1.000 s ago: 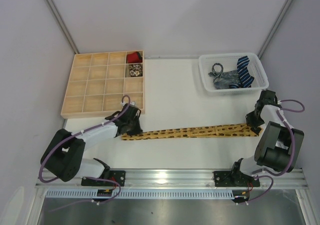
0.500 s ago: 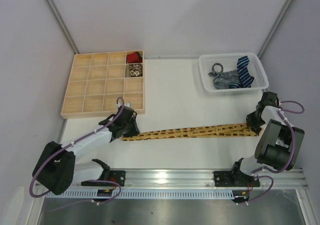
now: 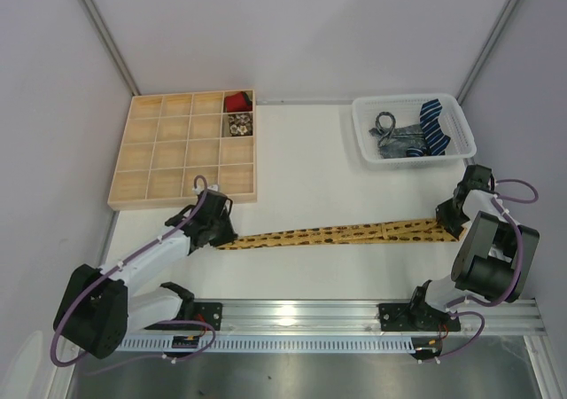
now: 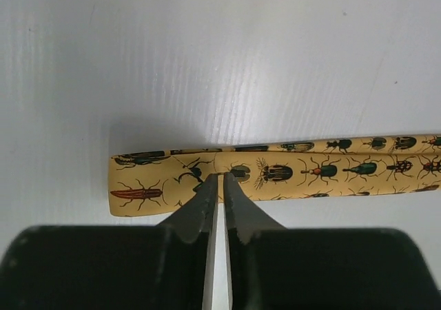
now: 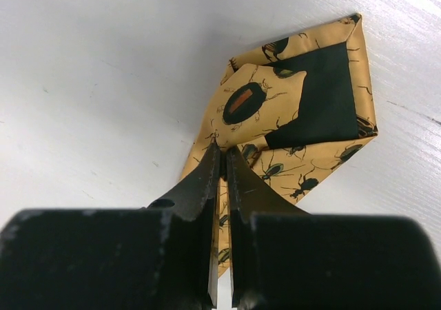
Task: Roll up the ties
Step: Flatten the tie
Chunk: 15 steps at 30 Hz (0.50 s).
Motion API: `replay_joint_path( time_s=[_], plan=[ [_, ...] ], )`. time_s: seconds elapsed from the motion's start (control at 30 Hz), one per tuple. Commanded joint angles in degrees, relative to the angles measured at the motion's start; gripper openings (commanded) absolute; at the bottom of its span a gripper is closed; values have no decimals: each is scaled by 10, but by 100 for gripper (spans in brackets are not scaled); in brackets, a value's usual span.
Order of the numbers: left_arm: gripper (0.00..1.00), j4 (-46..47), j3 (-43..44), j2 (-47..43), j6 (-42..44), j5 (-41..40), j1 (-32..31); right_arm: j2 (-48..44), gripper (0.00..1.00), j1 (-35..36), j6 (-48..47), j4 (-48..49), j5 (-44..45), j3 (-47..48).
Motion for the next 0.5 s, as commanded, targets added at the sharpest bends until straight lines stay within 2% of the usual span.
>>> replay_joint_path(
  time_s=[0.0,0.1,0.47],
  plan=[
    [10,1,-9,-7,-7,-13,6,-6,0,-3,-7,18,-3,-5],
    [1,5,-10,5,-7,-16,16,-5,0,-5,-7,18,-6,-7],
    [0,-6,-14,100,-38,-32,69,-13,1,-18,-22,27,-21,-10]
  ],
)
